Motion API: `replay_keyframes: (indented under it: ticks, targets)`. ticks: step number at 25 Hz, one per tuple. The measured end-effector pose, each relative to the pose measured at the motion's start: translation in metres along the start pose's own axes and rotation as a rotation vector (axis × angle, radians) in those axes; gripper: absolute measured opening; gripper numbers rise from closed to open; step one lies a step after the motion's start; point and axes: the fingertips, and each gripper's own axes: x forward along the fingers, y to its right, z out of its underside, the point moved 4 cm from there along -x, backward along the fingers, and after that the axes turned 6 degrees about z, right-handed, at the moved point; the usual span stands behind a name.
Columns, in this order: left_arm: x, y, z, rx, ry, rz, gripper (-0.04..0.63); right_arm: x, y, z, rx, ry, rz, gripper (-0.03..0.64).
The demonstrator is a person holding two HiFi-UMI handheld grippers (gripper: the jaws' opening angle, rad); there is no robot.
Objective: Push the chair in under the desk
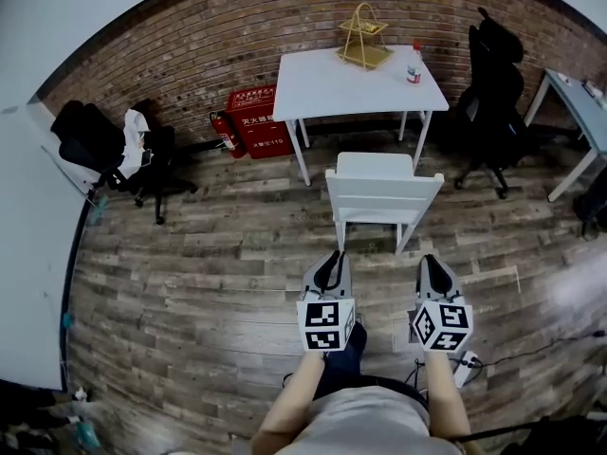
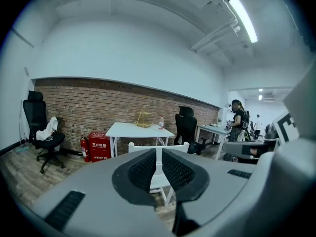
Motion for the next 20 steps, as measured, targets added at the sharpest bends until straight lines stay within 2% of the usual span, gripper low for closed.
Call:
replay_keyframes:
  ticks: [9,14,15,18,20]
  targets:
    - [0.084,-0.048,-0.018,0.011,-0.040,0.050,0.034,0.092,0.018,-0.028,0.002,-0.020,0.070,0.018]
    - [0.118,-0.065,-0.022,0.016,-0.068,0.069,0.062,0.126,0.021,-0.032,0.005,-0.039,0.082,0.022]
    - [0.122,-0.068,-0.022,0.017,-0.076,0.069,0.066,0.131,0.022,-0.031,0.008,-0.047,0.076,0.034]
    - [0.135,-0.073,-0.020,0.020,-0.102,0.068,0.069,0.145,0.025,-0.029,0.023,-0.077,0.051,0.121]
    - [0.144,-0.076,-0.017,0.023,-0.116,0.066,0.071,0.154,0.031,-0.026,0.028,-0.094,0.051,0.133]
